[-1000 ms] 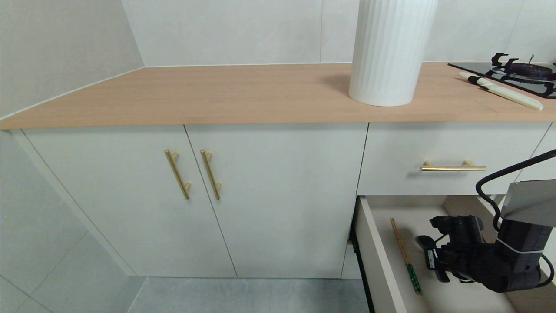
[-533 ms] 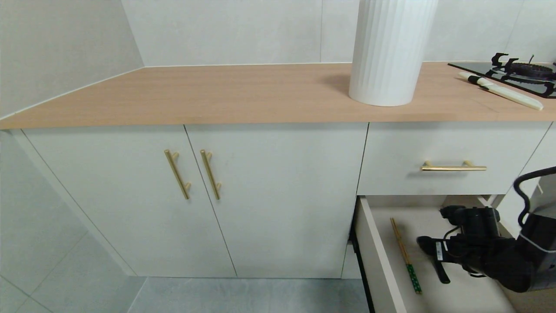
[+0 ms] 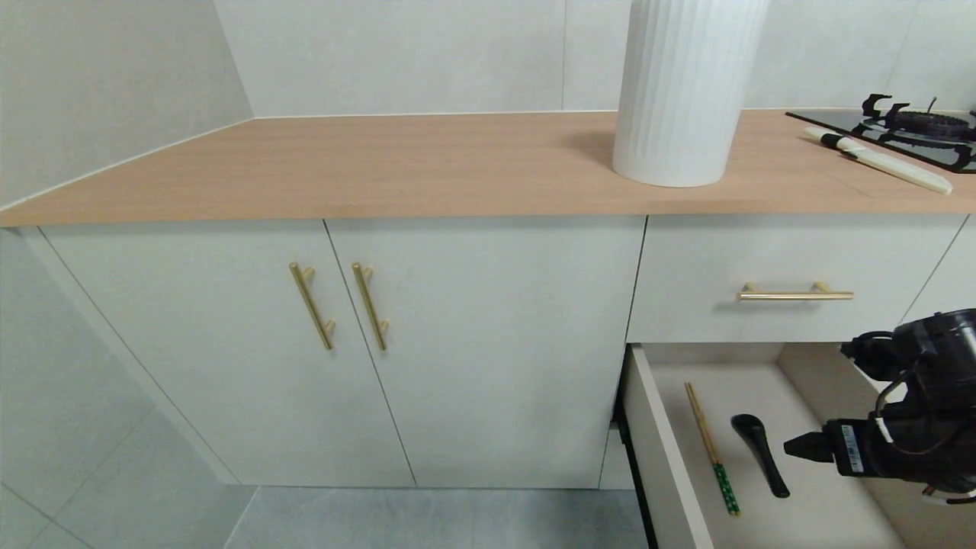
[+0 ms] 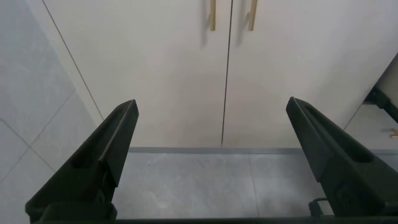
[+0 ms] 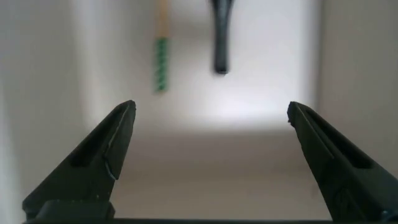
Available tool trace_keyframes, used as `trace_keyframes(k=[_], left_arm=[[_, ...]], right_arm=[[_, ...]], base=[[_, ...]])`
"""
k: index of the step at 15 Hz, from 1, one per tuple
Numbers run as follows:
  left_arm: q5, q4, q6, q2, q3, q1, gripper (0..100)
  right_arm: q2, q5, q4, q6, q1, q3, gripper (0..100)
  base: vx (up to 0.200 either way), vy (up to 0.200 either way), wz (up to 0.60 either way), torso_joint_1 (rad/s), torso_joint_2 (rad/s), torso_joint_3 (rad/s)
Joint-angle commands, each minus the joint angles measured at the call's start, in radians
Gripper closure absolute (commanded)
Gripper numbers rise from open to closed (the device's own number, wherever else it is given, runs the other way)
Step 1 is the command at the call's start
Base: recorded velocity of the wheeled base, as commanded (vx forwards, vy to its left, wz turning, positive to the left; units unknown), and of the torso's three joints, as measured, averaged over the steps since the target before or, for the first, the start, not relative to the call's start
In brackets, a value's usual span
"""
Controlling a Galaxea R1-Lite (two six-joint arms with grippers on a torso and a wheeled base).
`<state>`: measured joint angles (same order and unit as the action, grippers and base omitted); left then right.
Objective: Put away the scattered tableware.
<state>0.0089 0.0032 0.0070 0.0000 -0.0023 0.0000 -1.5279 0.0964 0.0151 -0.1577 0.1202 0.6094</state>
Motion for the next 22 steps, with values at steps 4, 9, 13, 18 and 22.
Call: trace_keyframes(k=[4, 9, 13, 18, 22], left_arm=[[0.000, 0.000, -0.002, 0.002, 0.001, 0.000, 0], [0.000, 0.000, -0.002, 0.002, 0.001, 0.000, 0], [0.000, 0.000, -0.002, 0.002, -0.001, 0.000, 0], [0.000, 0.000, -0.002, 0.002, -0.001, 0.000, 0], [0.000, 0.000, -0.002, 0.000, -0.001, 0.000, 0]], right_arm=[[0.199, -0.017, -0.136, -0.014, 0.019, 0.026, 0], [0.206, -0.010, -0.238, -0.010, 0.081, 0.029, 0], [0.130, -0.010, -0.446, -0.013, 0.122, 0.092, 0], [-0.005, -0.015, -0.552, -0.029, 0.125, 0.136, 0], [-0.100, -0.010, -0.409, -0.086, 0.122, 0.096, 0]], base=[[-0.150, 0.000, 0.00, 0.003, 0.00, -0.001], [-0.200, 0.000, 0.00, -0.001, 0.00, 0.000], [0.000, 0.000, 0.00, 0.000, 0.00, 0.000], [0.000, 0.000, 0.00, 0.000, 0.00, 0.000], [0.000, 0.000, 0.00, 0.000, 0.00, 0.000]])
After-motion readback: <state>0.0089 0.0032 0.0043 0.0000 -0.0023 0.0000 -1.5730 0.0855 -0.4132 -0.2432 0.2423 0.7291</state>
